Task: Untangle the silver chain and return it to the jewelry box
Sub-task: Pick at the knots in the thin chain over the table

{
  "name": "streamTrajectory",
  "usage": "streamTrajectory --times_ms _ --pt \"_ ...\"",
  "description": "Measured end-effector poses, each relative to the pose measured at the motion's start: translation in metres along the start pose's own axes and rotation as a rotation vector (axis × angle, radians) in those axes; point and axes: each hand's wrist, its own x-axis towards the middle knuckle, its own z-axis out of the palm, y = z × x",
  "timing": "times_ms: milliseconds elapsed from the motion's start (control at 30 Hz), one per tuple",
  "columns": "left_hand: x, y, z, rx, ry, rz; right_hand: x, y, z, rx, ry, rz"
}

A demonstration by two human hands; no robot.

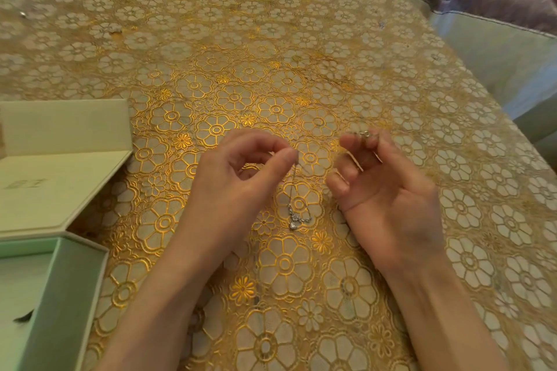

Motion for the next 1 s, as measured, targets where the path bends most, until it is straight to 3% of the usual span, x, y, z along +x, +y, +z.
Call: streamTrajectory --times_ms 233,367,500,1000 --pt "0.000 0.004 -0.001 -0.101 0.043 -0.077 0.001 -0.006 -0.005 0.203 0.054 0.045" --pt "0.000 0.004 -0.001 -0.069 0.053 -0.083 0.002 -0.005 0.001 0.164 0.092 0.050" --pt "-0.001 0.003 -0.001 -0.041 0.042 -0.065 0.002 -0.007 0.003 0.288 0.145 0.031" --pt "0.002 -0.002 -0.005 -0.227 0.052 -0.065 0.002 -0.007 -0.009 0.389 0.093 0.052"
